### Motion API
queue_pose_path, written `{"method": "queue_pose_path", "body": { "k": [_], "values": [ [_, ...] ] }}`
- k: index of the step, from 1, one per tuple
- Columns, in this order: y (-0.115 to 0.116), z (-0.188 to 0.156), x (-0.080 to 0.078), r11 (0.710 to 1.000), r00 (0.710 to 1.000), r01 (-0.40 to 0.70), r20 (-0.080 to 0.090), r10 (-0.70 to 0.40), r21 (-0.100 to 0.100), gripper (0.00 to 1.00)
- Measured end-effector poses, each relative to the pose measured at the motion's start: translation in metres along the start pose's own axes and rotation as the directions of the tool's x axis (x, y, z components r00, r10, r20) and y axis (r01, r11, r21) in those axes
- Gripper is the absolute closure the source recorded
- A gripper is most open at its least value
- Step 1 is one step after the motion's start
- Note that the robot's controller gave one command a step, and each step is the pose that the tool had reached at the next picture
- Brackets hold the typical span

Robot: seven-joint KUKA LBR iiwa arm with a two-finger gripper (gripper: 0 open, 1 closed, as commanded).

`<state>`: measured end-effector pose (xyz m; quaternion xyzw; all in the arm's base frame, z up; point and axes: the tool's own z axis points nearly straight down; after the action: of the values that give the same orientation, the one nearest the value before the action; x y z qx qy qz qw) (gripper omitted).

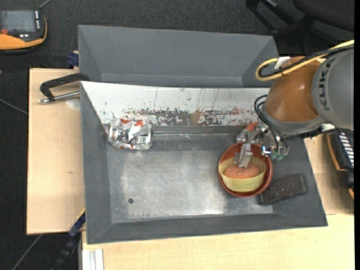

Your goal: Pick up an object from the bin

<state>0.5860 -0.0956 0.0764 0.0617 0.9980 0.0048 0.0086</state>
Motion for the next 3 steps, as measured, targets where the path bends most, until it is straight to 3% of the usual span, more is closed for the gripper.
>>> {"method": "queue_pose_path", "body": {
  "k": [1, 2, 3],
  "values": [
    [0.033, -0.002, 0.007, 0.986, 0.985, -0.17, 0.011, 0.17, -0.001, 1.0],
    [0.045, -0.083, 0.01, 0.989, 0.989, -0.145, 0.023, 0.145, -0.005, 1.0],
    [-0.02, -0.174, -0.014, 0.987, 0.986, -0.162, 0.039, 0.162, -0.004, 1.0]
  ]
}}
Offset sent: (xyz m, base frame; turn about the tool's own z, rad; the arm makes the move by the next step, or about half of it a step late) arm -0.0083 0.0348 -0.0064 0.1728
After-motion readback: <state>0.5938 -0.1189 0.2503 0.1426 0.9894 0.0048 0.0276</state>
